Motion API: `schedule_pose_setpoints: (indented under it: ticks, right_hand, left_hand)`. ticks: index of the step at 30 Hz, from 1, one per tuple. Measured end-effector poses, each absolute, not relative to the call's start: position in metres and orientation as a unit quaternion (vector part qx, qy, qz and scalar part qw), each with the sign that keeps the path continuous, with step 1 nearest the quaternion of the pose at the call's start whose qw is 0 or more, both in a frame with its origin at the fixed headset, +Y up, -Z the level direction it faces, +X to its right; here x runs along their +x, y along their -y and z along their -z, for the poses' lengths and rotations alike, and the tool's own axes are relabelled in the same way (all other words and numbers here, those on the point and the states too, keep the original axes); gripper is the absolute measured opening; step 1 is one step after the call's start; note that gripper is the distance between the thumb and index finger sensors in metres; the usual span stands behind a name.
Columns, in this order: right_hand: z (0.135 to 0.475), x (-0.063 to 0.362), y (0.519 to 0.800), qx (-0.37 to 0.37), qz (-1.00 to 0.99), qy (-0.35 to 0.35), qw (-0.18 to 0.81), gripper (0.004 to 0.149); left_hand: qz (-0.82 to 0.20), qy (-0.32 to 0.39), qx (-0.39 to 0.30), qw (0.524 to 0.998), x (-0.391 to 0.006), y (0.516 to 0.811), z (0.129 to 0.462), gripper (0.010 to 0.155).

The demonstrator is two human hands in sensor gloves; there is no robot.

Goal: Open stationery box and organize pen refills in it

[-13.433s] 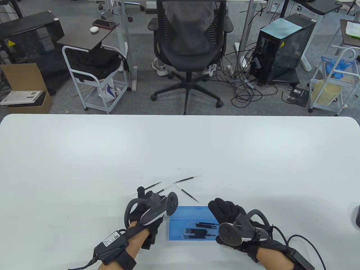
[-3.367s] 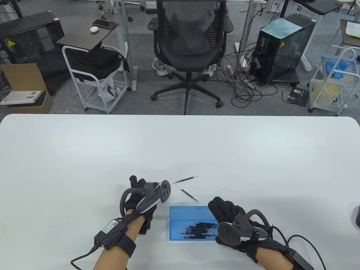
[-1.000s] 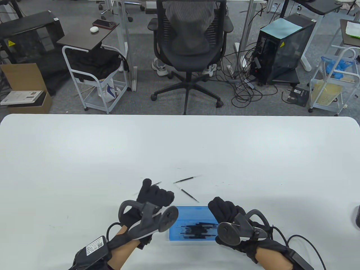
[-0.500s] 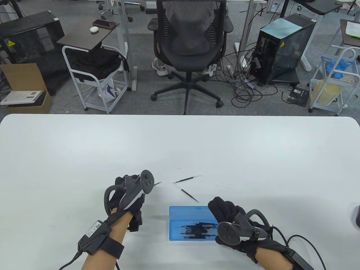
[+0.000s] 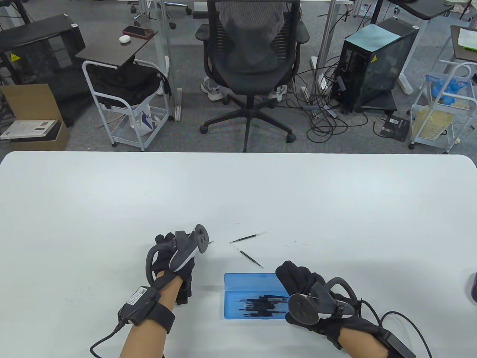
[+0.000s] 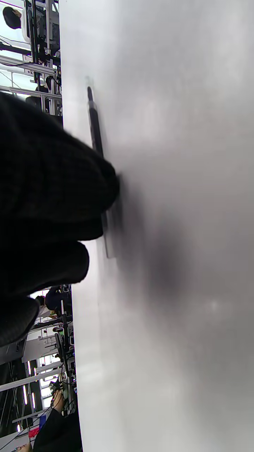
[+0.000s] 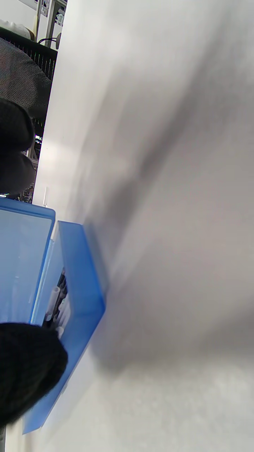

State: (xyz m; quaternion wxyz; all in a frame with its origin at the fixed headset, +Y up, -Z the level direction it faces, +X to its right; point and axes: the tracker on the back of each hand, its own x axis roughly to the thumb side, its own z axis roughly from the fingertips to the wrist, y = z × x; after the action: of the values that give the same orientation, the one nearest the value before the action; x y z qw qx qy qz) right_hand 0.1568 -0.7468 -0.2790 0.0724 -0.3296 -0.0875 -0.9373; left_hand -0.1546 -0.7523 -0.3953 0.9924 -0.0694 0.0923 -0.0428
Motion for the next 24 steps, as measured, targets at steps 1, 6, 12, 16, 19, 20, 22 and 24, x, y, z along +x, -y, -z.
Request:
schedule_pose_setpoints:
  ticks: [1, 6, 12, 16, 19, 20, 22, 24]
  right_hand:
    - [0.279, 0.157, 0.747, -0.329, 0.937, 0.087, 0.073, 0.116]
    - [0.279, 0.157, 0.747, -0.329, 0.937, 0.087, 0.073, 0.116]
    - [0.279, 0.157, 0.747, -0.329, 0.937, 0.086, 0.075, 0.116]
    - [0.279, 0.156, 0.747, -0.328, 0.938, 0.086, 0.076, 0.116]
    - [0.278, 0.156, 0.747, -0.328, 0.938, 0.086, 0.077, 0.116]
    - [0.278, 0.156, 0.747, -0.328, 0.938, 0.085, 0.078, 0.116]
    - [0.278, 0.156, 0.747, -0.328, 0.938, 0.086, 0.078, 0.116]
    - [0.278, 0.156, 0.746, -0.328, 0.938, 0.085, 0.078, 0.116]
  left_hand:
    - [0.042, -0.092, -0.069, 0.992, -0.154, 0.752, 0.395, 0.052]
    - [0.039, -0.094, -0.067, 0.993, -0.154, 0.751, 0.394, 0.048]
    - [0.035, -0.090, -0.068, 0.993, -0.154, 0.752, 0.394, 0.047]
    - [0.049, -0.084, -0.070, 0.993, -0.151, 0.753, 0.394, 0.050]
    - [0.068, -0.083, -0.061, 0.992, -0.146, 0.755, 0.394, 0.052]
    - [0.074, -0.081, -0.059, 0.992, -0.145, 0.755, 0.393, 0.053]
    - [0.083, -0.079, -0.057, 0.992, -0.143, 0.755, 0.393, 0.054]
    - [0.081, -0.077, -0.059, 0.992, -0.143, 0.755, 0.392, 0.054]
